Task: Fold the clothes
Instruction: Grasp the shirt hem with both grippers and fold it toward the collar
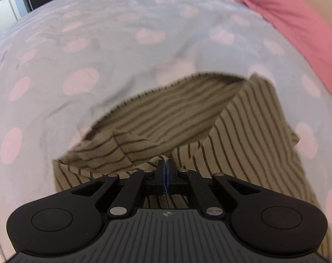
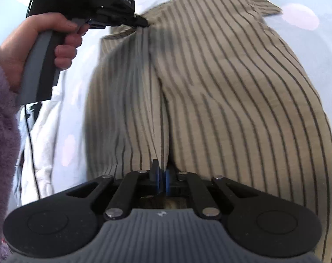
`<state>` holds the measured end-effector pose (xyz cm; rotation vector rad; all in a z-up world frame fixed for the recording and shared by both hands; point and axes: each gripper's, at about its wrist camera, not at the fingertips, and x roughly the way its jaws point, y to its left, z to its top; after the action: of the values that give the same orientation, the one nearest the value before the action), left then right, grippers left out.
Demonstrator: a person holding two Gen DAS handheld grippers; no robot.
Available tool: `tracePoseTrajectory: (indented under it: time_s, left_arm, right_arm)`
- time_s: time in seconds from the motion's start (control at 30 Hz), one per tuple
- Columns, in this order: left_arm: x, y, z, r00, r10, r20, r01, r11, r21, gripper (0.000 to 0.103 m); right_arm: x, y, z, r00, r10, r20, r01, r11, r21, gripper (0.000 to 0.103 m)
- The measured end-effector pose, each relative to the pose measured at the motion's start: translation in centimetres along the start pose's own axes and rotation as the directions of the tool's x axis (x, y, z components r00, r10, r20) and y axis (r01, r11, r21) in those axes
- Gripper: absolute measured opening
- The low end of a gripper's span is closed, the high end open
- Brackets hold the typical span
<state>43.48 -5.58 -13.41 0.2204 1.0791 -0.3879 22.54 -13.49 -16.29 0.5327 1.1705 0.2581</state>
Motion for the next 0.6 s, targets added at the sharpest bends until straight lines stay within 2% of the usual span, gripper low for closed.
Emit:
tracePoseTrajectory:
  time_s: [0.03, 0.13, 0.2, 0.27, 0.37, 0.43, 0.6]
  left_arm:
    - [0.0, 0.0, -0.2, 1.000, -0.001, 0.004, 0.001, 1.000, 0.003, 0.002]
    - [-0.2, 0.2, -0.8, 1.000, -0.003, 0.019, 0.003, 1.000, 0.010, 0.014]
    - [-2.3, 0.6, -1.3, 0.999, 0.004, 0.052, -0.005, 1.000, 0.021, 0.025]
    - [-4.4, 0.8, -1.9, 0.996, 0.019, 0.085, -0.023, 0.999, 0.042, 0.029]
    - [-7.5, 0.9, -3.6, 0.993, 0.034, 0.112, -0.041, 0.997, 0.063, 0.030]
    - [-9.4, 0.6, -5.1, 0.992, 0.043, 0.120, -0.052, 0.996, 0.077, 0.031]
    - [-14.2, -1.0, -9.6, 0.990, 0.043, 0.131, -0.058, 0.992, 0.114, 0.031]
  right_arm:
    - [0.2, -0.2, 0.0, 1.000, 0.001, -0.008, -0.001, 1.000, 0.010, 0.009]
    - [0.1, -0.2, -0.1, 1.000, -0.005, -0.017, 0.005, 1.000, 0.013, 0.011]
    - [-0.4, 0.1, -0.4, 1.000, -0.019, -0.016, 0.019, 1.000, -0.010, 0.012]
    - [-0.8, 0.2, -0.7, 1.000, -0.028, -0.012, 0.028, 0.999, -0.019, 0.013]
    - [-1.7, 0.3, -1.2, 0.999, -0.032, -0.007, 0.032, 0.999, -0.023, 0.018]
    - [-2.4, 0.8, -1.5, 0.999, -0.033, 0.004, 0.033, 0.998, -0.045, 0.034]
    - [-4.8, 1.4, -2.8, 0.998, -0.054, 0.032, 0.058, 0.988, -0.144, 0.034]
